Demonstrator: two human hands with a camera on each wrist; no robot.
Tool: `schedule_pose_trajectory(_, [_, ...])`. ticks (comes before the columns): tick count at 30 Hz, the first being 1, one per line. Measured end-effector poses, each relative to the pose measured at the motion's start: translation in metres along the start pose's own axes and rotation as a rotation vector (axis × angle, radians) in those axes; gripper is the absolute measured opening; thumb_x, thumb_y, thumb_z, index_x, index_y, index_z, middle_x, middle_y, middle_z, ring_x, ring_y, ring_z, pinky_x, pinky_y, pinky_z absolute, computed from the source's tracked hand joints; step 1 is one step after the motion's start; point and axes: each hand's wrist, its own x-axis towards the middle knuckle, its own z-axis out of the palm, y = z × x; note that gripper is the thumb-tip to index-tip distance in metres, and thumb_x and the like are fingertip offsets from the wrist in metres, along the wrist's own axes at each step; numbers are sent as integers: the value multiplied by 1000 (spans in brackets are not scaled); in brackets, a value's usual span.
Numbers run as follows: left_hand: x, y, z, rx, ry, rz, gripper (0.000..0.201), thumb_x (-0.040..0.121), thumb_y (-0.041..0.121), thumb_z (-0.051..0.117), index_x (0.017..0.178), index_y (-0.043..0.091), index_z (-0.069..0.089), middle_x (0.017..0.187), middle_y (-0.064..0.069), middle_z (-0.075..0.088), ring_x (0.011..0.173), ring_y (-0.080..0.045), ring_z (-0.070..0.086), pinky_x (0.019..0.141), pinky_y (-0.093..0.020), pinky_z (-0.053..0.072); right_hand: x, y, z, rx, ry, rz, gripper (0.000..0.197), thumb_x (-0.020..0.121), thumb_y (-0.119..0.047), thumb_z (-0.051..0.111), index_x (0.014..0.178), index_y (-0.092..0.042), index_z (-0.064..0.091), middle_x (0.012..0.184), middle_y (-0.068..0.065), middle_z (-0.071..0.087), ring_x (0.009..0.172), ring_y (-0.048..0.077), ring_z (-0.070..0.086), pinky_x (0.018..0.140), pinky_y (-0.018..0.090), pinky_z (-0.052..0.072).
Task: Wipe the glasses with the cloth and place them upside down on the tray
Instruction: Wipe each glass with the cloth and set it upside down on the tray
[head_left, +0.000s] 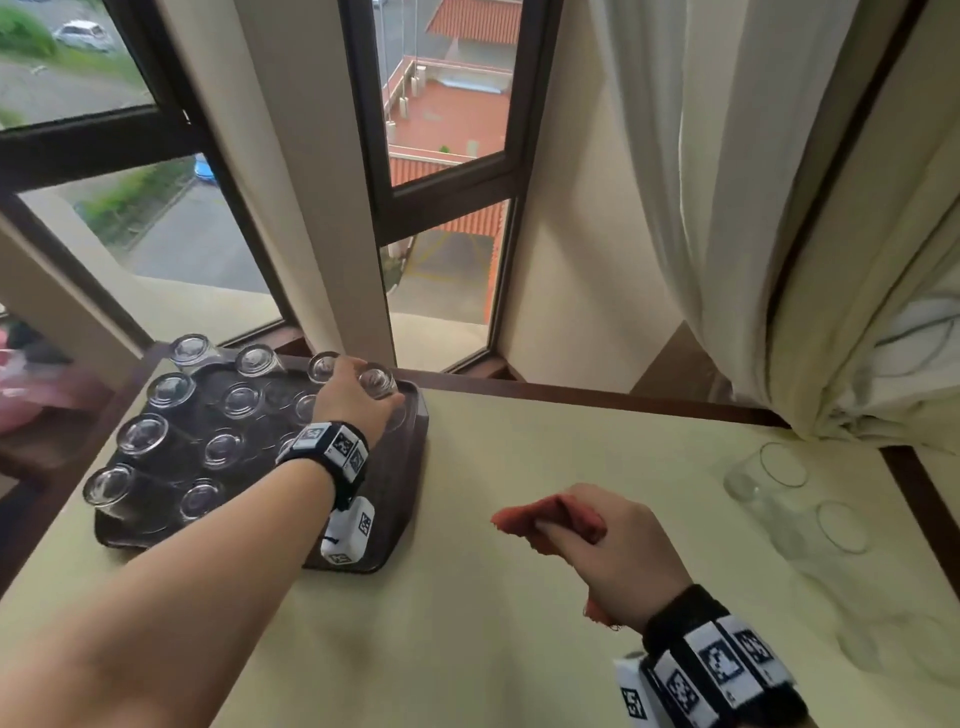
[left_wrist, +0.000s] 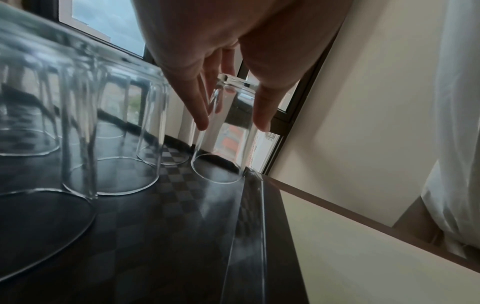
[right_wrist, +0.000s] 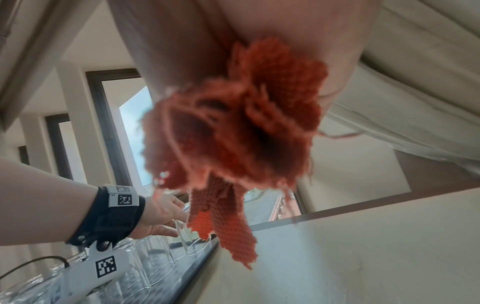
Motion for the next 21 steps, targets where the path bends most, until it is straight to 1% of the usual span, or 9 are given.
schedule_pose_trajectory(2, [10, 1, 6, 12, -15, -15, 60, 89, 29, 86, 135, 18, 50, 118, -7, 66, 96, -25, 55, 85, -34, 46, -3, 0, -2, 76, -17, 39, 16, 103, -22, 65, 94, -28, 77, 96, -20, 79, 58, 0, 66, 41, 26, 49])
schedule_pose_trajectory(3, [13, 0, 8, 8, -14, -24, 60, 88, 28, 86, 135, 18, 50, 121, -9, 68, 96, -26, 57, 85, -35, 48, -4, -1, -3, 112, -17, 60, 17, 103, -20, 65, 95, -27, 78, 96, -20, 79, 62, 1, 67, 40, 30, 51])
schedule_pose_trajectory(6, [20, -1, 15, 3, -14, -47, 60, 86, 26, 88, 133, 20, 50, 124, -10, 70, 106, -31, 66, 90, -39, 53, -5, 4, -4, 157, 4, 97, 15, 103, -21, 65, 96, -27, 76, 101, -18, 80, 88, 4, 74, 41, 45, 58])
schedule_pose_trajectory(8, [23, -1, 18, 9, -11, -47, 61, 86, 26, 89, 132, 20, 51, 124, -9, 70, 110, -32, 67, 94, -41, 54, -7, 6, -7, 182, 17, 117, 15, 104, -20, 64, 97, -26, 76, 101, -19, 80, 92, 3, 75, 41, 49, 58])
schedule_pose_trajectory(10, [25, 0, 22, 10, -2, -40, 60, 86, 27, 89, 132, 20, 51, 123, -8, 70, 108, -31, 67, 97, -41, 55, -9, 6, -12, 200, 27, 121, 17, 104, -17, 63, 97, -25, 76, 100, -22, 79, 92, 2, 74, 41, 50, 58])
schedule_pose_trajectory(13, [28, 6, 25, 21, 7, -34, 60, 86, 29, 89, 132, 20, 52, 123, -8, 70, 111, -34, 68, 101, -45, 55, -12, 8, -18, 215, 38, 128, 18, 104, -14, 63, 97, -25, 76, 99, -22, 79, 97, 3, 74, 41, 49, 58])
schedule_pose_trajectory(16, [28, 8, 28, 50, 6, -31, 62, 85, 30, 89, 134, 19, 53, 119, -7, 67, 110, -35, 67, 99, -44, 54, -13, 13, -22, 211, 55, 137, 16, 105, -14, 62, 99, -22, 74, 101, -23, 79, 101, 1, 74, 42, 35, 55])
schedule_pose_trajectory(18, [27, 9, 27, 69, -3, -28, 68, 83, 32, 90, 138, 19, 52, 123, -8, 67, 112, -34, 66, 100, -43, 54, -15, 15, -27, 212, 73, 133, 16, 105, -15, 62, 100, -23, 74, 103, -23, 79, 103, 1, 74, 43, 30, 54])
schedule_pose_trajectory(21, [23, 17, 20, 182, 5, -16, 91, 77, 46, 92, 149, 16, 46, 141, -16, 61, 129, -40, 60, 110, -52, 52, -23, 15, -40, 243, 130, 122, 17, 104, -13, 63, 99, -23, 76, 103, -21, 80, 102, 2, 74, 41, 38, 55])
